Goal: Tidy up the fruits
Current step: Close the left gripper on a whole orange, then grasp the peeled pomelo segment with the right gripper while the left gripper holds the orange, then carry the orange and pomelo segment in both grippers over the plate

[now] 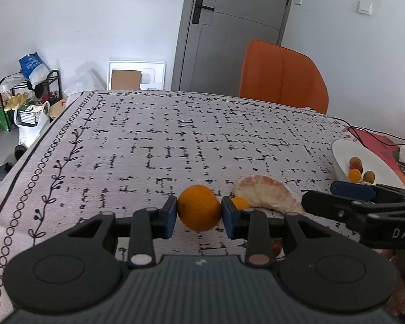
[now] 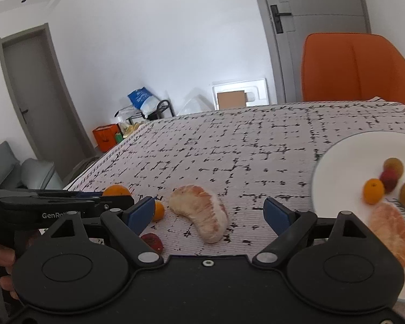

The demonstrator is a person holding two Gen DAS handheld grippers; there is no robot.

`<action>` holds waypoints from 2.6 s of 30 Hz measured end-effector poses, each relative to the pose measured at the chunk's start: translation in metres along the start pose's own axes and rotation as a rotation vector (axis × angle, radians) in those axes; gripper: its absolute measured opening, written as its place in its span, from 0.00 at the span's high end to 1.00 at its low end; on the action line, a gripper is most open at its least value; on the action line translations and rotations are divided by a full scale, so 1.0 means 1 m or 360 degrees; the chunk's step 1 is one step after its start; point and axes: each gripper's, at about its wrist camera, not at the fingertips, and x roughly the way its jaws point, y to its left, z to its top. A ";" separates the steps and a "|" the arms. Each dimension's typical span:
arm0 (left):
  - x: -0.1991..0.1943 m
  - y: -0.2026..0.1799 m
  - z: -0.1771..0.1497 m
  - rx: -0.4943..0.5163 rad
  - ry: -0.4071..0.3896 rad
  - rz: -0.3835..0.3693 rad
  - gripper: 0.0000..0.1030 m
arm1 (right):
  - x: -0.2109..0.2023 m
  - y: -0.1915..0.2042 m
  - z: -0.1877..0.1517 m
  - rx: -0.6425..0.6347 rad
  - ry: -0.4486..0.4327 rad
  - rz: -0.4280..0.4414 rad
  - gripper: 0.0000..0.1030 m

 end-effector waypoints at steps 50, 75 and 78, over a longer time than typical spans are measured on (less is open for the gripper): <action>-0.006 0.007 -0.013 -0.0071 0.0068 -0.0020 0.67 | -0.005 0.005 -0.023 -0.0124 0.0125 -0.0098 0.48; -0.016 -0.016 -0.001 0.0001 -0.0003 -0.0063 0.67 | -0.022 0.000 -0.009 -0.0090 -0.0003 -0.0114 0.64; -0.015 -0.024 0.001 0.0019 -0.0009 -0.0088 0.67 | -0.030 -0.007 -0.006 -0.0060 -0.0036 -0.0131 0.64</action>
